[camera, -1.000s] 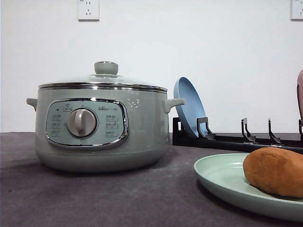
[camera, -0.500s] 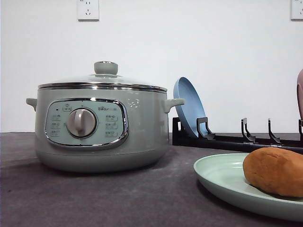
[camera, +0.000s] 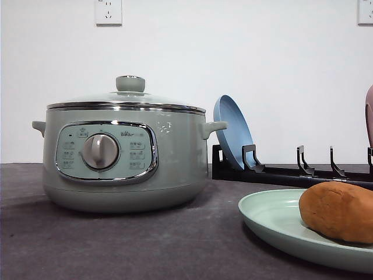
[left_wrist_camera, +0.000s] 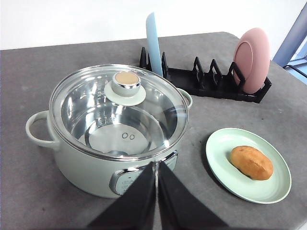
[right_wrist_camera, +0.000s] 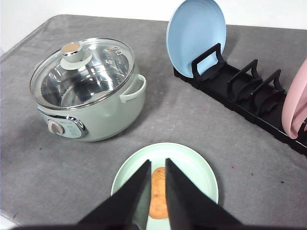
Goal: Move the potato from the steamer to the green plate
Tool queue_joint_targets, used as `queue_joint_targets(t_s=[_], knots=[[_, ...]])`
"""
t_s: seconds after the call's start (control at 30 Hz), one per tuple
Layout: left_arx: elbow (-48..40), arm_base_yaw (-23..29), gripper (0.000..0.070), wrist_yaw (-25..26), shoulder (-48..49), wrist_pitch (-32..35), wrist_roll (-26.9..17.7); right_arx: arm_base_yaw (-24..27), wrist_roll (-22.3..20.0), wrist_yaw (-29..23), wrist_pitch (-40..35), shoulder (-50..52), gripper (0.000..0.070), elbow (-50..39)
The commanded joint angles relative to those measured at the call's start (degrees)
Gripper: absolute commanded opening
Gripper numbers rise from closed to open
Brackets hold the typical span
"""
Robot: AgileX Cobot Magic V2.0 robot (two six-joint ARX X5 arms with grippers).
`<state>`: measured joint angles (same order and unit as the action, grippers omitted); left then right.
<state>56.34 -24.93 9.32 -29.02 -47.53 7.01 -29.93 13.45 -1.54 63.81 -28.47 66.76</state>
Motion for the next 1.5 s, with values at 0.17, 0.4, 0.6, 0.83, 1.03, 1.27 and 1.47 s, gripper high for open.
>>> queue_joint_targets(t_s=[0.17, 0.4, 0.6, 0.83, 1.03, 1.27, 1.47], knots=[[0.4, 0.1, 0.0000, 0.2, -0.1, 0.9, 0.1, -0.3, -0.4, 0.0, -0.8, -0.2, 0.0044, 0.9], [-11.1, 7.6, 0.0000, 0.2, 2.3, 15.0, -0.5, -0.3, -0.4, 0.0, -0.8, -0.2, 0.0044, 0.9], [-30.9, 17.8, 0.0000, 0.2, 9.5, 33.5, -0.5, -0.3, -0.4, 0.0, -0.8, -0.2, 0.0044, 0.9], [-46.4, 21.1, 0.0000, -0.7, 17.3, 36.7, -0.5, -0.3, -0.4, 0.0, -0.8, -0.2, 0.0044, 0.9], [-52.0, 21.8, 0.0000, -2.6, 22.7, 36.8, -0.4, -0.3, -0.4, 0.0, -0.8, -0.2, 0.0044, 0.9], [-54.5, 21.8, 0.0000, -7.0, 26.1, 36.8, -0.3, -0.3, -0.4, 0.0, -0.8, -0.2, 0.0044, 0.9], [-55.7, 21.7, 0.0000, -8.5, 28.9, 37.0, -0.5, -0.3, -0.4, 0.0, -0.8, -0.2, 0.0044, 0.9]])
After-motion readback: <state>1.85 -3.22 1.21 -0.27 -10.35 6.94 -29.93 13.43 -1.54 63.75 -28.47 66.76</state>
